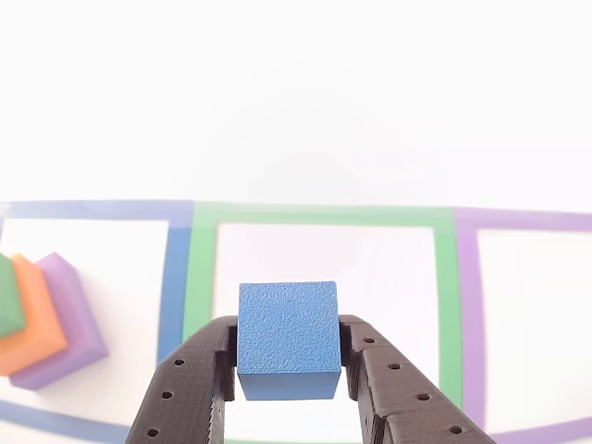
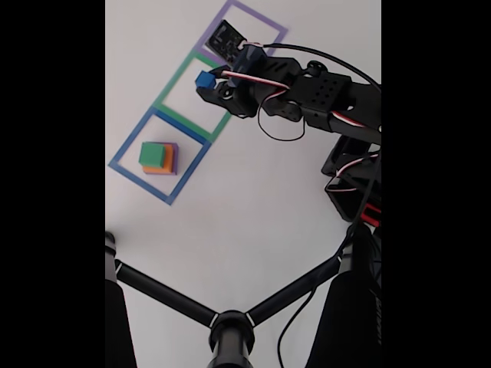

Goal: Tower of hanoi

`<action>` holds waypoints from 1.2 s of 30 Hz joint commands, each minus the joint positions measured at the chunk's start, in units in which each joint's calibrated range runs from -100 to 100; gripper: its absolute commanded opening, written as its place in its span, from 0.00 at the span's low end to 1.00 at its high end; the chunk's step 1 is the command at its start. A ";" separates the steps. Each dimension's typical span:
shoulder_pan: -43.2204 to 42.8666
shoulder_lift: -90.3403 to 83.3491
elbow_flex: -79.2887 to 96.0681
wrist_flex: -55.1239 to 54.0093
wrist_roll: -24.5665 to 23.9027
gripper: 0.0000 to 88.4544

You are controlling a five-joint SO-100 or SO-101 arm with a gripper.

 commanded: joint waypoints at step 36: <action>-20.68 2.78 -24.43 14.14 0.59 0.04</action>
